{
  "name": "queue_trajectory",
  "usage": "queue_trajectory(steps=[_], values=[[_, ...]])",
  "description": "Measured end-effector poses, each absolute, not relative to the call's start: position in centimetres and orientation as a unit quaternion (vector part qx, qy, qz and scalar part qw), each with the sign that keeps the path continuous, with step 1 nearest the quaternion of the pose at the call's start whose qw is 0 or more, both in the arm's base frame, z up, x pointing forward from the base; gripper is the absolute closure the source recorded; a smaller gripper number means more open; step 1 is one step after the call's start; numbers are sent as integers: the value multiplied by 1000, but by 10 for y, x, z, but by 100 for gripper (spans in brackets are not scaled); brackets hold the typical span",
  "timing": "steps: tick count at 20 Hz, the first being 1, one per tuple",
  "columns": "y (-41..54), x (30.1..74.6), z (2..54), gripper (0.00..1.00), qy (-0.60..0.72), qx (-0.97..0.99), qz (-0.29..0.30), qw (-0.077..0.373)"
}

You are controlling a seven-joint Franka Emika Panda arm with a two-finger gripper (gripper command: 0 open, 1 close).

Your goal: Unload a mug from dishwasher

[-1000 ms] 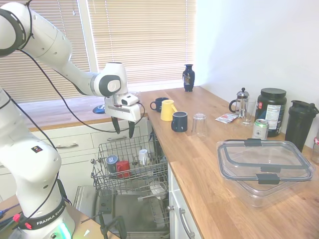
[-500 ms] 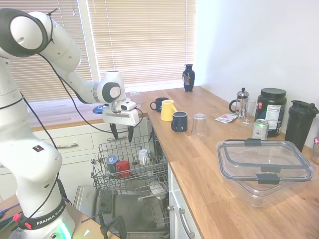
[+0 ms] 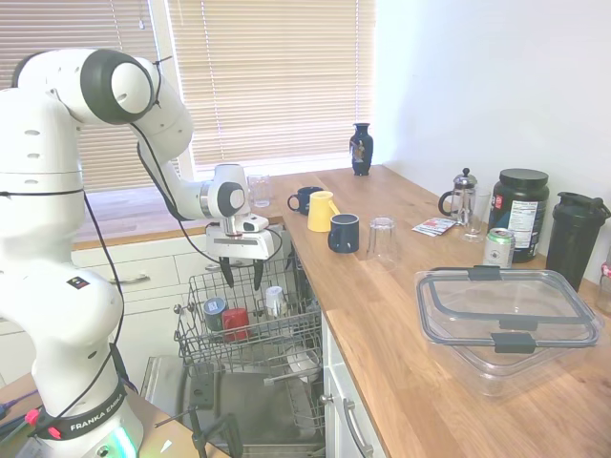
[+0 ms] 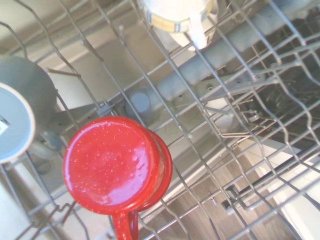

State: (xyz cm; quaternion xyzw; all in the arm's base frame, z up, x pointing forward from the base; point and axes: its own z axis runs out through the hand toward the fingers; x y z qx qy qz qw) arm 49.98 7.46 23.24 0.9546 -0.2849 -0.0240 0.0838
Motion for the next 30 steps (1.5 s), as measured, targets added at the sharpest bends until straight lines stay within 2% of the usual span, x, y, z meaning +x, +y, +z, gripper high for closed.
queue_trajectory(steps=[9,30], values=[[91,496,183,0,-249,960,-59,117],[125,498,132,0,-182,967,-98,148]])
